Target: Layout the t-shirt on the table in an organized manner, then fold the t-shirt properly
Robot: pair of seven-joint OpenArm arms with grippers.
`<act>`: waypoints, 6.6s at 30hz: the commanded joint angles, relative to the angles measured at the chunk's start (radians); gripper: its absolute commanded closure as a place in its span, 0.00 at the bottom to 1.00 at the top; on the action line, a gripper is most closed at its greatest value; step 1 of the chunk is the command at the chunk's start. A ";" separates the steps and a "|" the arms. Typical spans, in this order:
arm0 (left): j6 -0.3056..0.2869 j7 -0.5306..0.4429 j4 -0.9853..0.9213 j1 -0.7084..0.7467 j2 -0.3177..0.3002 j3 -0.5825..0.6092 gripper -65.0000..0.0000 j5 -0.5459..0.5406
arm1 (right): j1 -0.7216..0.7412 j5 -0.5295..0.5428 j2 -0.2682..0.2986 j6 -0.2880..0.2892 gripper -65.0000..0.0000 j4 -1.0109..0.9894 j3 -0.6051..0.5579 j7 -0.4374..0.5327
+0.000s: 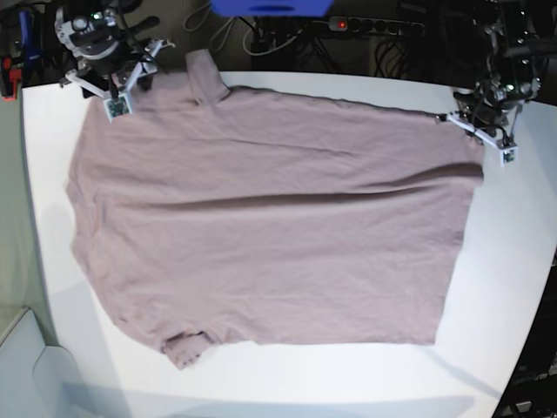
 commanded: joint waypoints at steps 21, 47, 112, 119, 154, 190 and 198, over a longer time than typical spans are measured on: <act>0.004 0.043 0.010 0.007 -0.003 -0.005 1.00 0.002 | 0.027 0.001 -0.003 -0.007 0.52 -0.098 0.009 0.016; 0.004 0.052 0.315 0.008 -0.006 -0.006 1.00 0.003 | 0.124 -0.001 0.002 -0.007 1.00 0.042 0.020 0.023; 0.006 0.230 0.376 -0.213 -0.027 -0.040 1.00 0.009 | 0.337 -0.001 0.074 0.362 1.00 0.031 0.108 0.025; 0.006 0.209 0.289 -0.245 -0.027 -0.040 1.00 0.011 | 0.429 -0.001 0.074 0.364 1.00 -0.009 0.106 0.017; 0.006 0.067 -0.152 -0.467 -0.047 0.054 1.00 0.008 | 0.678 -0.001 0.116 0.362 1.00 -0.337 0.013 0.025; 0.004 0.308 0.382 -0.078 -0.070 0.043 1.00 0.000 | 0.279 0.001 0.412 0.386 1.00 -0.032 0.006 0.014; 0.004 0.310 0.382 -0.013 -0.127 0.044 1.00 -0.089 | 0.242 0.001 0.422 0.386 1.00 -0.032 0.008 0.014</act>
